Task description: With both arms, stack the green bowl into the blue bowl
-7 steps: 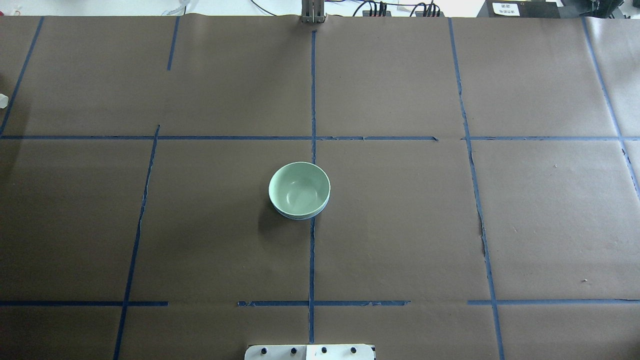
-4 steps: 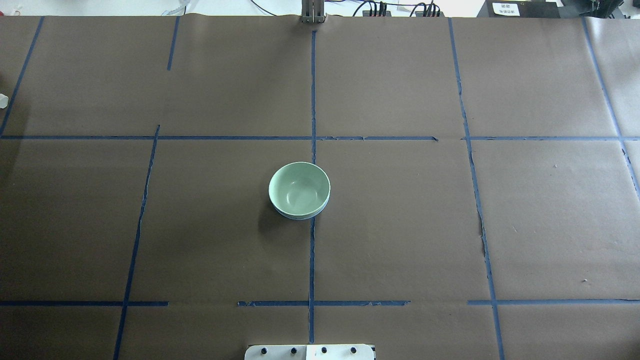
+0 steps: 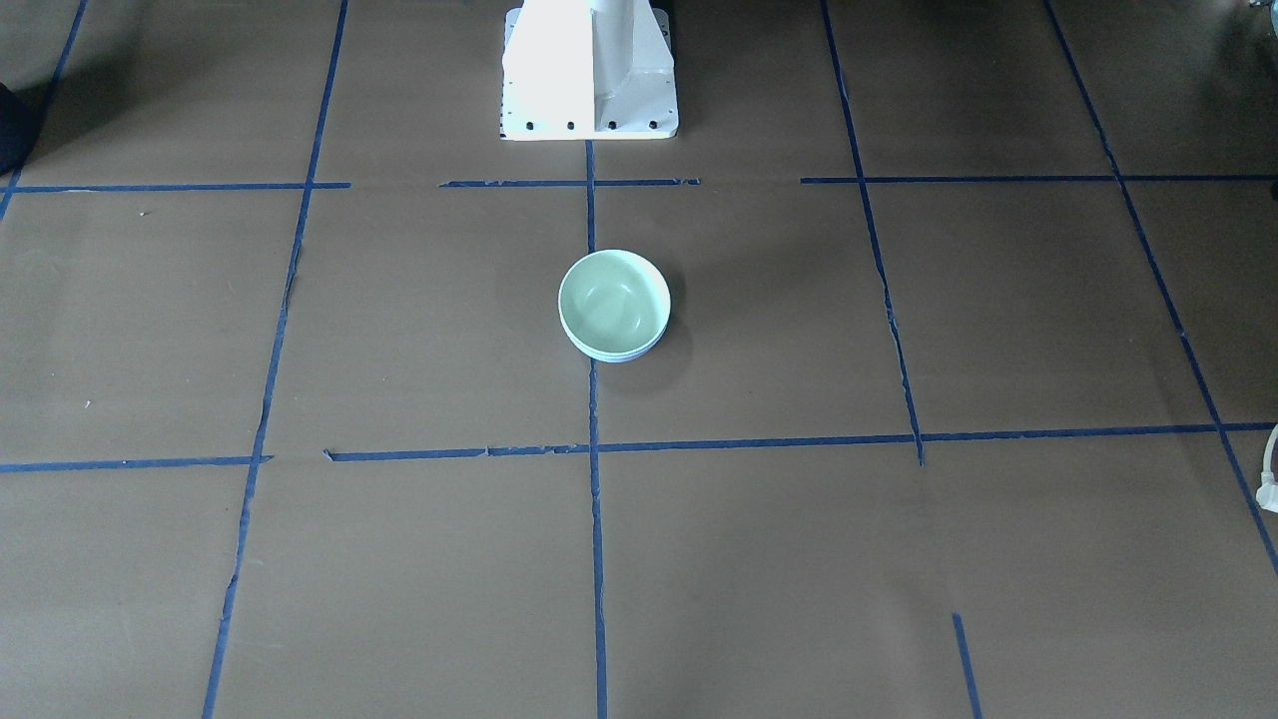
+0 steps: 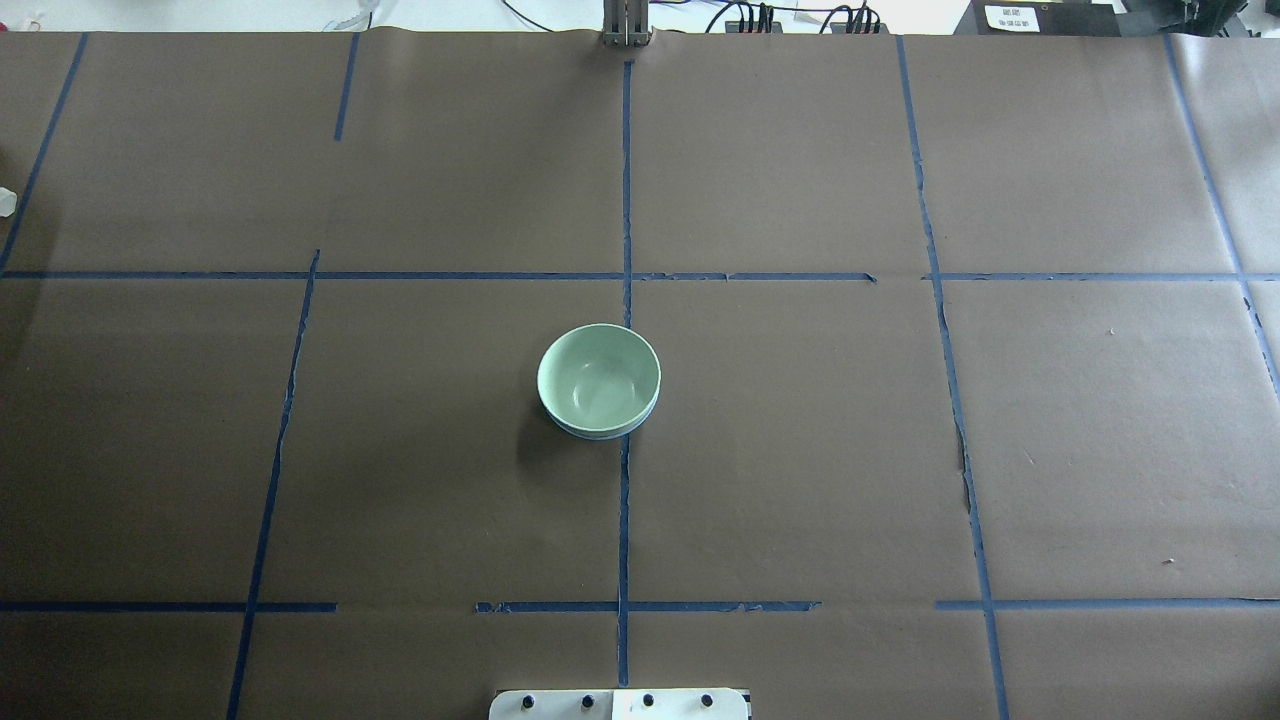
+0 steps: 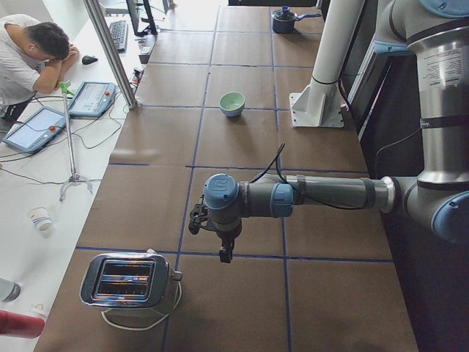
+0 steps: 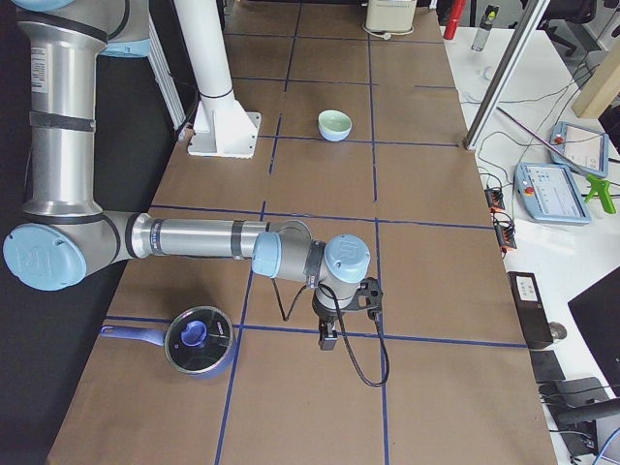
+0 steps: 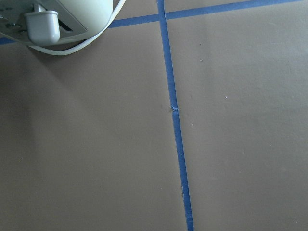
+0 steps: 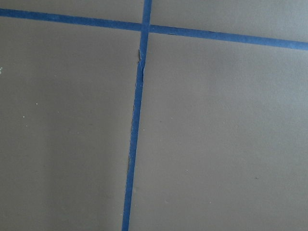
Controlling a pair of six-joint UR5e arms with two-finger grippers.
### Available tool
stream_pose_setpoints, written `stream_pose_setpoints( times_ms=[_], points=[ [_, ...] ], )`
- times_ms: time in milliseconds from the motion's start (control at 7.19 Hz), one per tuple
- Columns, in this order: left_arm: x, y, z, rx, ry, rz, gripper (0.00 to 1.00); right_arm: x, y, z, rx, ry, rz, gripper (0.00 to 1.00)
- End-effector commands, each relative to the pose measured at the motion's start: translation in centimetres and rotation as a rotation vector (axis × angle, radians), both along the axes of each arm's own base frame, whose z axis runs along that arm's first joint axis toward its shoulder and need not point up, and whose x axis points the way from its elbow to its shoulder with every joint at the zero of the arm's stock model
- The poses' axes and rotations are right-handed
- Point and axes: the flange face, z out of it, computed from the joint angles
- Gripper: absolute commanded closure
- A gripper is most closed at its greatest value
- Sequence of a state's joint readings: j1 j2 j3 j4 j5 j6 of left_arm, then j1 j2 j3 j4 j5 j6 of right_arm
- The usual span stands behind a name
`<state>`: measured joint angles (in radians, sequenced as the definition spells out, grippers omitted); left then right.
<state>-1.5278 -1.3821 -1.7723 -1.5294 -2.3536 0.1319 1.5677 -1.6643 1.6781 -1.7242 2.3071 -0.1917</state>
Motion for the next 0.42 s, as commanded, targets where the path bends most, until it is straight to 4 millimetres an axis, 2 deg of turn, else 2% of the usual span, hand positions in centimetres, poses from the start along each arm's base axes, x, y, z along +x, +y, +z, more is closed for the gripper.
stream_pose_setpoints(
  times_ms=[0,278],
  points=[
    [0.00,-0.02,-0.12,0.003,0.000,0.000,0.00,-0.01,-0.01,-0.08,0.002,-0.001,0.000,0.00],
    [0.00,-0.04,-0.27,0.006,0.000,0.000,0.00,-0.08,0.05,-0.02,0.000,-0.002,-0.001,0.00]
  ],
)
